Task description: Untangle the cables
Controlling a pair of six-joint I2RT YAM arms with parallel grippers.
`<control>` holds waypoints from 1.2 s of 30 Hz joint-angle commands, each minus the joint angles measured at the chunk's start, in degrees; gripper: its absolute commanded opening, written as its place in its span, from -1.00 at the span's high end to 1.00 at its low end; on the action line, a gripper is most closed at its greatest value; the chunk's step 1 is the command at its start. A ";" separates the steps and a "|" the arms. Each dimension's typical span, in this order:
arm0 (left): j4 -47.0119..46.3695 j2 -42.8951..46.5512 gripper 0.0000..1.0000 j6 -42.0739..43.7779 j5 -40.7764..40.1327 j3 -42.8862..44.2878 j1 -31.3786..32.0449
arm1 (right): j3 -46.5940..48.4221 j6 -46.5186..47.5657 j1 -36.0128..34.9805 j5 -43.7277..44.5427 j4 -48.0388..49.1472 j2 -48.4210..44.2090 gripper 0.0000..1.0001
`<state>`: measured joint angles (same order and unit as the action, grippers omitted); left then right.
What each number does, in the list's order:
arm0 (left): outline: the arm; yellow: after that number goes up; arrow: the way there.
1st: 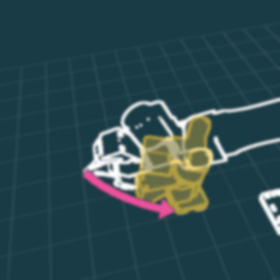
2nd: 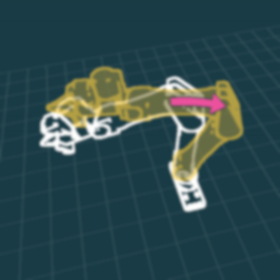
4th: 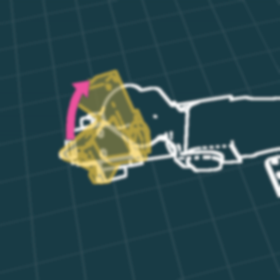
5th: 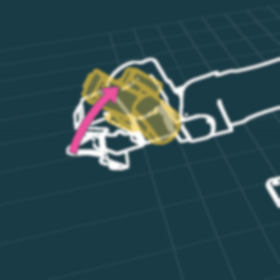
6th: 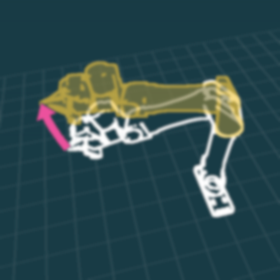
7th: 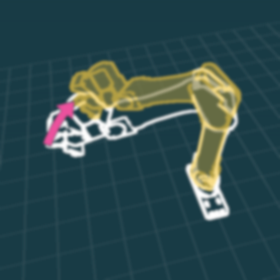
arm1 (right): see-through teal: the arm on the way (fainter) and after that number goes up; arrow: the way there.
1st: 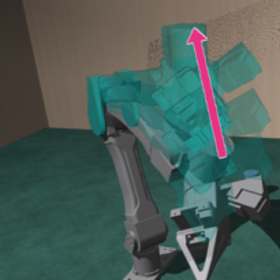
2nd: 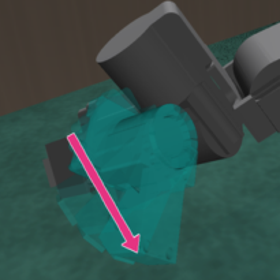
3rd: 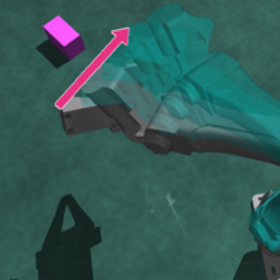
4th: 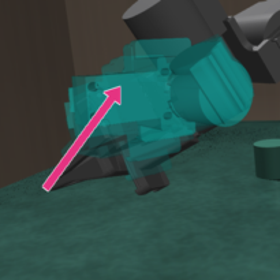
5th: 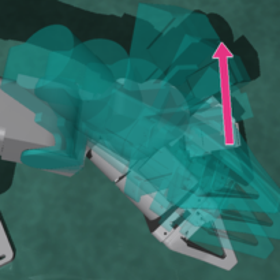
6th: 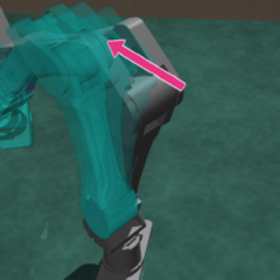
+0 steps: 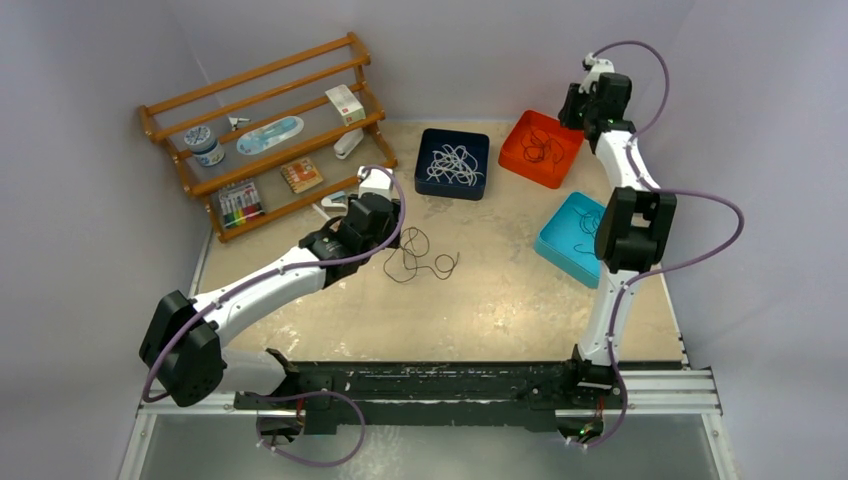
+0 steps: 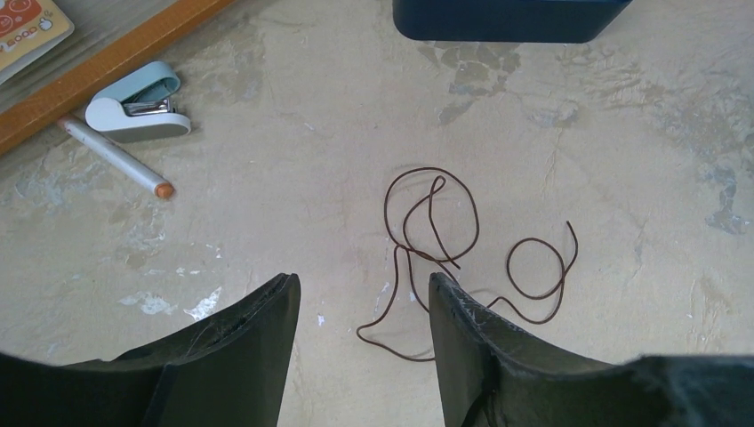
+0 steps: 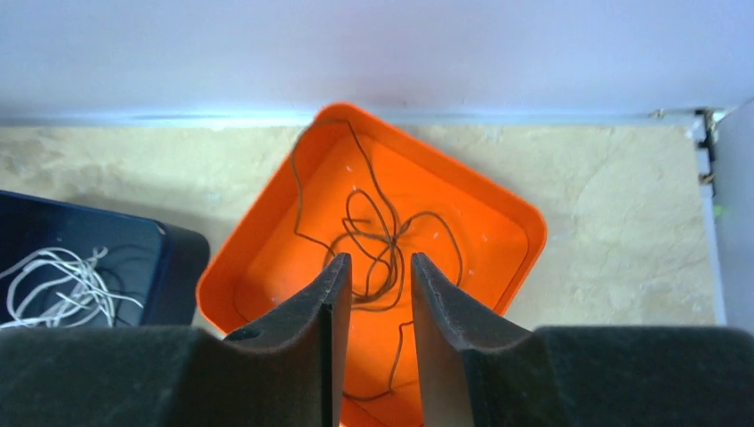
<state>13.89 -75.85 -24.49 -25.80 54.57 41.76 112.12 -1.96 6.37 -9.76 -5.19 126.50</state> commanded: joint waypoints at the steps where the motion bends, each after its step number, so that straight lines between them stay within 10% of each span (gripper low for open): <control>1: -2.59 1.18 -0.09 -0.82 -0.30 -0.28 -0.13 | -1.04 0.36 -0.26 -4.22 4.24 -3.78 0.31; 36: -1.19 1.43 -0.09 -0.65 -2.53 -0.77 -0.19 | 17.85 -6.64 -1.53 -22.13 5.07 18.34 0.12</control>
<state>14.02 -75.83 -24.51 -26.85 53.98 41.76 126.26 -6.83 4.89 -28.62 -2.90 144.05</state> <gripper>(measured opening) 0.546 0.442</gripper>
